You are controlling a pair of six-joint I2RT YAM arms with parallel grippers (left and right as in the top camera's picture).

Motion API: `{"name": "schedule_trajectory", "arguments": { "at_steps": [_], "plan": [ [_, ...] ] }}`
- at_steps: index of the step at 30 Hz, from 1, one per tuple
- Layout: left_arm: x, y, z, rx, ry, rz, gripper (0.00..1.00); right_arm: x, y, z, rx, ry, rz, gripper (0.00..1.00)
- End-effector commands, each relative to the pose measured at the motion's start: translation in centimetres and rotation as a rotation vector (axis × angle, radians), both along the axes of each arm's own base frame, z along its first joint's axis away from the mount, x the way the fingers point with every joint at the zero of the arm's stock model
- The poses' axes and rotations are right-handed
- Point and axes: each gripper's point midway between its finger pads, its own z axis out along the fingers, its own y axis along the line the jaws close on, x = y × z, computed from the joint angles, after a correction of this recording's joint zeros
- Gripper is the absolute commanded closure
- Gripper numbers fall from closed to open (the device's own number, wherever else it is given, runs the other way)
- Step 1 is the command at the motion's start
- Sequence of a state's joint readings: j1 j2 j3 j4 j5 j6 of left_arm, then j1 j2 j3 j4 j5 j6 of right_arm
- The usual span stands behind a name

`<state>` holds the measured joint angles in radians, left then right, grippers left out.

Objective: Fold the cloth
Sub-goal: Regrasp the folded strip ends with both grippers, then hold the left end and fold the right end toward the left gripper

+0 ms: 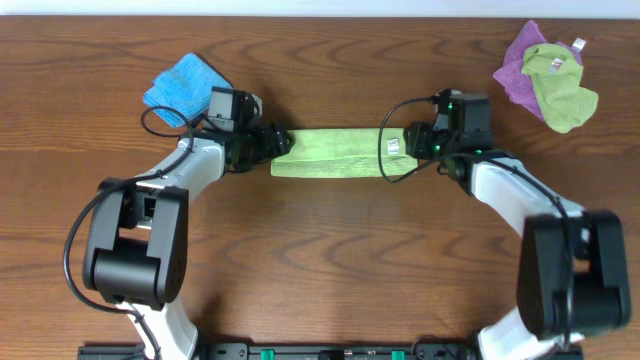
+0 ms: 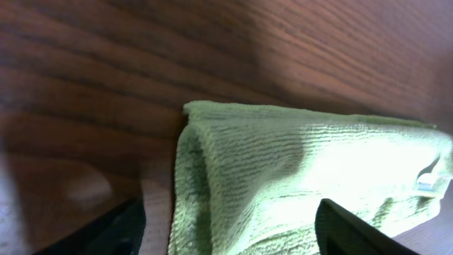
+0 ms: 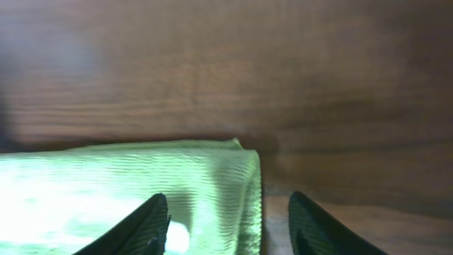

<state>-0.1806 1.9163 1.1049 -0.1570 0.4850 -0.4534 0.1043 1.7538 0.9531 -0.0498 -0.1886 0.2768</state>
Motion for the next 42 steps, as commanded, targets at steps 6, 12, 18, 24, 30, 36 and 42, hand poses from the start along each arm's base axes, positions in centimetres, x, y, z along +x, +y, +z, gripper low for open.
{"name": "schedule_trajectory", "arguments": {
  "at_steps": [6,12,18,24,30,36,42],
  "plan": [
    [2.0,0.2,4.9,-0.019,-0.073,0.005,0.70,-1.0,0.2,7.5,0.059,-0.091,-0.031,0.34],
    [2.2,-0.9,6.8,-0.032,-0.123,-0.022,0.94,-3.8,-0.7,7.0,0.197,0.057,-0.102,0.30],
    [2.0,-1.9,5.5,0.060,-0.129,-0.023,0.94,-5.6,-2.0,4.3,0.318,0.142,-0.157,0.32],
    [1.5,-2.7,2.4,0.145,-0.093,-0.042,0.94,-7.2,-1.3,1.7,0.443,0.172,-0.195,0.36],
    [1.2,-2.3,-0.7,0.198,-0.042,-0.047,0.94,-8.1,-1.0,0.1,0.500,0.185,-0.249,0.36],
    [0.6,-2.1,-3.1,0.215,0.011,-0.050,0.95,-8.7,-0.5,-0.8,0.515,0.203,-0.260,0.36],
    [0.6,-2.1,-3.3,0.216,0.015,-0.051,0.95,-8.2,0.8,-2.0,0.520,0.210,-0.252,0.36]
  ]
}}
